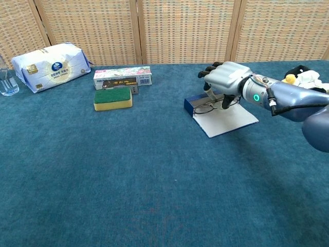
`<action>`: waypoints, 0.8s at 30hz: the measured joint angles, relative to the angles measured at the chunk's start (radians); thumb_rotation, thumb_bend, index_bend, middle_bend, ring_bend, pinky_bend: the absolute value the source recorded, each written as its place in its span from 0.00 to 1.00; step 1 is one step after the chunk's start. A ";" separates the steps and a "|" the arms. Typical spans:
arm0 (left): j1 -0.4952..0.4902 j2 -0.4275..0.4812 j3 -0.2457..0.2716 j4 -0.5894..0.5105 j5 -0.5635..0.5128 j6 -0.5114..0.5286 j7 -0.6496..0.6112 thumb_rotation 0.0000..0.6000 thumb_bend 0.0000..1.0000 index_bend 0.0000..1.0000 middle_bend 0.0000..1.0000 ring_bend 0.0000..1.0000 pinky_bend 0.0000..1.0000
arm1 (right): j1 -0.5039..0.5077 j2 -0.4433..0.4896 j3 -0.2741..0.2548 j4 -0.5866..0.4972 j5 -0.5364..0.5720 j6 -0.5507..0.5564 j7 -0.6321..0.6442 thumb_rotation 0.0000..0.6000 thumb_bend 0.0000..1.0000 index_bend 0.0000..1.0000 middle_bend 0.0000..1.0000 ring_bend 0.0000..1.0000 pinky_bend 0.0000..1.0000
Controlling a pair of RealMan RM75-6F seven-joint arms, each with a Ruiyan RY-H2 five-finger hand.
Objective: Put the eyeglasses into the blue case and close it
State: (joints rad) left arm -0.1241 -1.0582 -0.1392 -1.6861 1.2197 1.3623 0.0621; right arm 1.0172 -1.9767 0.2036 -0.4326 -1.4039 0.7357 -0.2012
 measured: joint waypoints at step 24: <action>-0.006 0.007 0.002 0.003 -0.011 -0.014 -0.013 1.00 0.00 0.00 0.00 0.00 0.00 | 0.052 -0.053 0.057 0.070 0.080 0.010 -0.102 1.00 0.24 0.10 0.01 0.00 0.00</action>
State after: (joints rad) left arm -0.1303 -1.0512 -0.1370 -1.6830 1.2084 1.3484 0.0490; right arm 1.0693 -2.0296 0.2611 -0.3626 -1.3240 0.7457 -0.3035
